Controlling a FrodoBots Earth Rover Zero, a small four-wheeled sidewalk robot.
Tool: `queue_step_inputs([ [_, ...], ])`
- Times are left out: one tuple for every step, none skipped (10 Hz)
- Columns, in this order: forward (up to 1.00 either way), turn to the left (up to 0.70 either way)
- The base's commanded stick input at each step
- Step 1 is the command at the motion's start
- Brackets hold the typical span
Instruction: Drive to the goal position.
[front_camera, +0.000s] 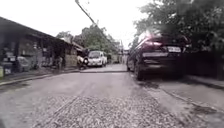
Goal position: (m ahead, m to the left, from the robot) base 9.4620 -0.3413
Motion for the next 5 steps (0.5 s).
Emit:
queue_step_inputs([
  [1.0, 0.0],
  [1.0, 0.0],
  [1.0, 0.0],
  [1.0, 0.0],
  [1.0, 0.0],
])
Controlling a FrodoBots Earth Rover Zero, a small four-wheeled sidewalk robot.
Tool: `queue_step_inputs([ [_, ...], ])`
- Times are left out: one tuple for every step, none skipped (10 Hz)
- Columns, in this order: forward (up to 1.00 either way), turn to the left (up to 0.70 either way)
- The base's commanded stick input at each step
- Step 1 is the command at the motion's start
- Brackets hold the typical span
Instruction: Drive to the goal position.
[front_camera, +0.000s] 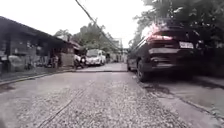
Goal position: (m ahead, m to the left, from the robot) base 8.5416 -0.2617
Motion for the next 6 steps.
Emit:
queue_step_inputs([
  [1.0, 0.0],
  [1.0, 0.0],
  [1.0, 0.0],
  [1.0, 0.0],
  [1.0, 0.0],
  [1.0, 0.0],
])
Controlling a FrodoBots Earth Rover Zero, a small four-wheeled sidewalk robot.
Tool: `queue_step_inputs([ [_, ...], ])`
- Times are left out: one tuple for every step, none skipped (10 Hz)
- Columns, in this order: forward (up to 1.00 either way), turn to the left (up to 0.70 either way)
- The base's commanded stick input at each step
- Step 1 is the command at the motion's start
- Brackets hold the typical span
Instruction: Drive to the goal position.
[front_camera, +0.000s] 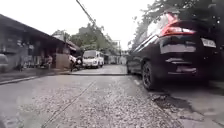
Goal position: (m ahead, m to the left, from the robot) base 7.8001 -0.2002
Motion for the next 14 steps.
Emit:
queue_step_inputs([
  [1.0, 0.0],
  [1.0, 0.0],
  [1.0, 0.0],
  [1.0, 0.0],
  [1.0, 0.0],
  [0.99, 0.0],
  [0.85, 0.0],
  [0.85, 0.0],
  [0.85, 0.0],
  [0.85, 0.0],
  [0.85, 0.0],
  [0.85, 0.0],
  [0.85, 0.21],
  [0.85, 0.11],
])
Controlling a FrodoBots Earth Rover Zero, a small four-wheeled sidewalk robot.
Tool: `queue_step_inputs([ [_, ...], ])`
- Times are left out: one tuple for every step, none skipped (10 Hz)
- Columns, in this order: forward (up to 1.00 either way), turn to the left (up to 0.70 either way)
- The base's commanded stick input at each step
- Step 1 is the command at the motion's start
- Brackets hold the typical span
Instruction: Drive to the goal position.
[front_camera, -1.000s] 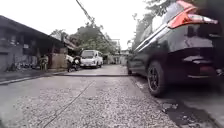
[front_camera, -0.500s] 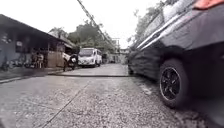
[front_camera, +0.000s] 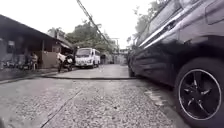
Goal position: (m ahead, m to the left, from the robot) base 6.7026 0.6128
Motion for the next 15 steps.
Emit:
queue_step_inputs([
  [0.85, 0.0],
  [0.85, 0.0],
  [0.85, 0.0],
  [0.85, 0.0],
  [0.85, 0.0],
  [0.85, 0.0],
  [0.78, 0.0],
  [0.7, 0.0],
  [0.7, 0.0],
  [0.7, 0.0],
  [0.7, 0.0],
  [0.7, 0.0],
  [0.7, 0.0],
  [0.7, 0.0],
  [0.7, 0.0],
])
